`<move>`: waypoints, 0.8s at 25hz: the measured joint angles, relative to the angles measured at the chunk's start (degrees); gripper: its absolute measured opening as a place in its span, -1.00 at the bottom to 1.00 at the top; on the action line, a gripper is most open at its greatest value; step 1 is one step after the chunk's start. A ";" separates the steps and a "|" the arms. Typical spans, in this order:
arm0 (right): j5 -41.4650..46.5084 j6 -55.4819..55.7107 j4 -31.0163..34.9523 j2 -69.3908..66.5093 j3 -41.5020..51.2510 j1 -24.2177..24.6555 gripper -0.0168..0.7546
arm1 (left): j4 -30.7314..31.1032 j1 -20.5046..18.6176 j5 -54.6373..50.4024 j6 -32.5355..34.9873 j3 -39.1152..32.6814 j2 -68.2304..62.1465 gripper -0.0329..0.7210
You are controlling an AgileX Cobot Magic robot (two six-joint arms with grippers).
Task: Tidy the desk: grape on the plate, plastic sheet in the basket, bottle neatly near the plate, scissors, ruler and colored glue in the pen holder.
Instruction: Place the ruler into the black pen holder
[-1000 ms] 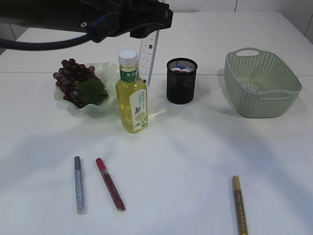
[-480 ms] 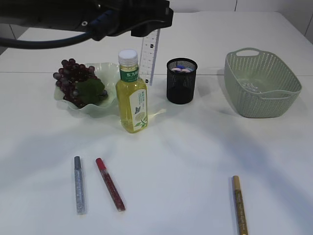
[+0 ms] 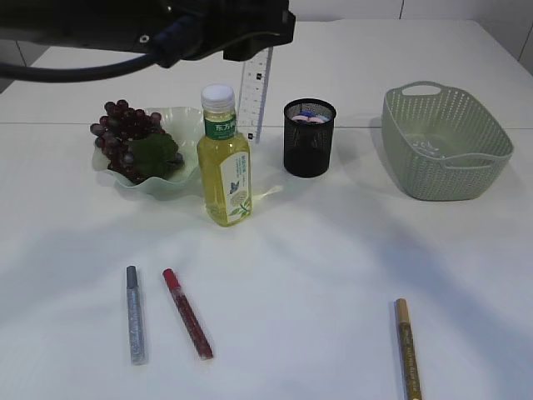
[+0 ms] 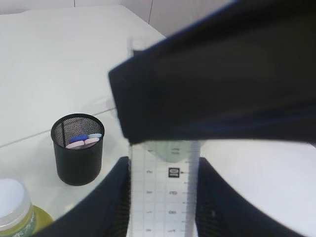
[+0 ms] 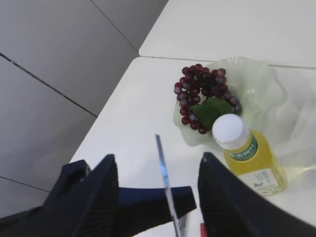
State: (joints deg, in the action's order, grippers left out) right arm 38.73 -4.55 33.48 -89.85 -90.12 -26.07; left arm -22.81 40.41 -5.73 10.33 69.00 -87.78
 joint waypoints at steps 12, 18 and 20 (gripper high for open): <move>-0.06 0.00 -2.71 0.00 0.00 0.00 -0.44 | 0.00 0.00 0.63 0.00 0.00 0.00 -0.20; -0.06 0.00 -3.54 0.00 0.00 0.00 -0.59 | 0.00 0.00 0.63 0.00 0.00 0.00 -0.20; -0.06 0.00 -3.54 0.00 0.00 0.00 -0.64 | 0.00 0.00 0.63 0.00 0.00 0.00 -0.20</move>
State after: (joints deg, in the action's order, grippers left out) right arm 38.66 -4.55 29.94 -89.85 -90.12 -26.07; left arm -22.81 40.41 -5.09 10.33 69.00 -87.78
